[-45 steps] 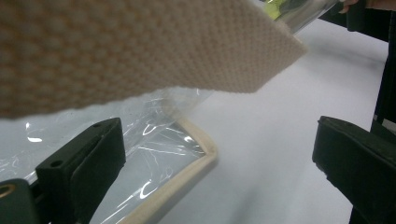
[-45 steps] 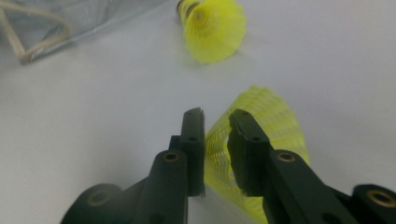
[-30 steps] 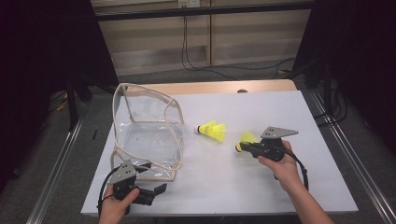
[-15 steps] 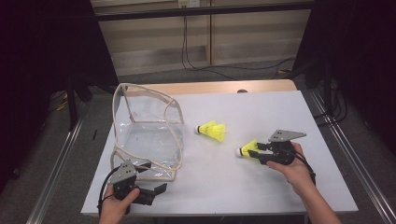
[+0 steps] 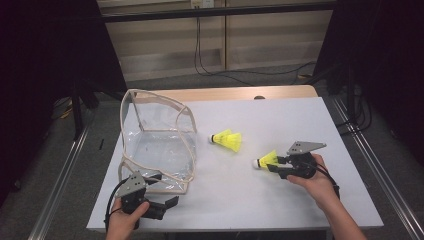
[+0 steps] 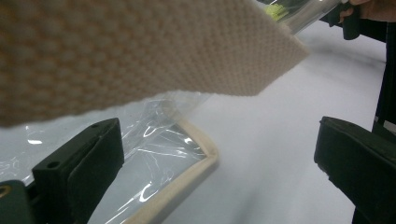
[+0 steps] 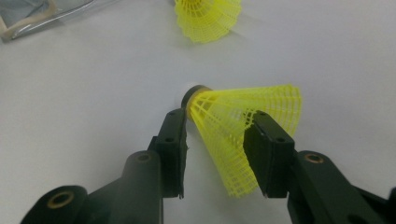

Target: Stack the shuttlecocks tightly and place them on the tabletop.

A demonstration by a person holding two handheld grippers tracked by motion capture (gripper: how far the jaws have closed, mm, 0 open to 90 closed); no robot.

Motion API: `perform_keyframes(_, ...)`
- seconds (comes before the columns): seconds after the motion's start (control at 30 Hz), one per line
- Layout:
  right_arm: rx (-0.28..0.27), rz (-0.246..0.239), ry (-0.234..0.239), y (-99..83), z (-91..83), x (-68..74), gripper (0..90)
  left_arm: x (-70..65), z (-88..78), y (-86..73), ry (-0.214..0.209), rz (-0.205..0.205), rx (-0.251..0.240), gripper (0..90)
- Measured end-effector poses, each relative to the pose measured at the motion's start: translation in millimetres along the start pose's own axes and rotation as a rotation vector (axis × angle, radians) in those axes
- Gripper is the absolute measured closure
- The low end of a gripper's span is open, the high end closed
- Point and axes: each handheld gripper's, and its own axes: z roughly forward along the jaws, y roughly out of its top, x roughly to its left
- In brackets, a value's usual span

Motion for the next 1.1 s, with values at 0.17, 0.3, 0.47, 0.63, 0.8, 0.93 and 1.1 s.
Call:
perform_keyframes(0.17,0.019,-0.011,0.008,-2.6,2.4,-0.5,65.6,0.1,0.0,0.0,0.000,0.000,0.000,1.4)
perform_keyframes(0.3,0.038,-0.034,0.011,-3.7,3.6,-0.5,70.0,0.0,0.0,0.0,0.000,0.000,0.001,1.4)
perform_keyframes(0.47,0.060,-0.058,0.010,-5.5,5.5,-0.8,77.4,0.3,0.2,0.2,0.001,-0.003,-0.002,1.4)
perform_keyframes(0.63,0.053,-0.064,0.020,-5.2,6.0,-0.6,82.6,0.2,-0.1,0.2,0.002,-0.001,0.002,1.4)
perform_keyframes(0.8,0.049,-0.064,0.025,-5.3,5.8,-1.5,86.9,0.1,-0.3,0.2,0.002,0.001,0.003,1.4)
perform_keyframes(0.93,0.036,-0.058,0.030,-4.8,4.7,-2.2,89.2,-0.4,0.0,0.2,0.005,-0.001,0.003,1.4)
perform_keyframes(1.1,0.018,-0.038,0.026,-4.5,2.8,-4.3,89.6,-0.7,0.0,0.0,0.005,-0.002,0.002,1.4)
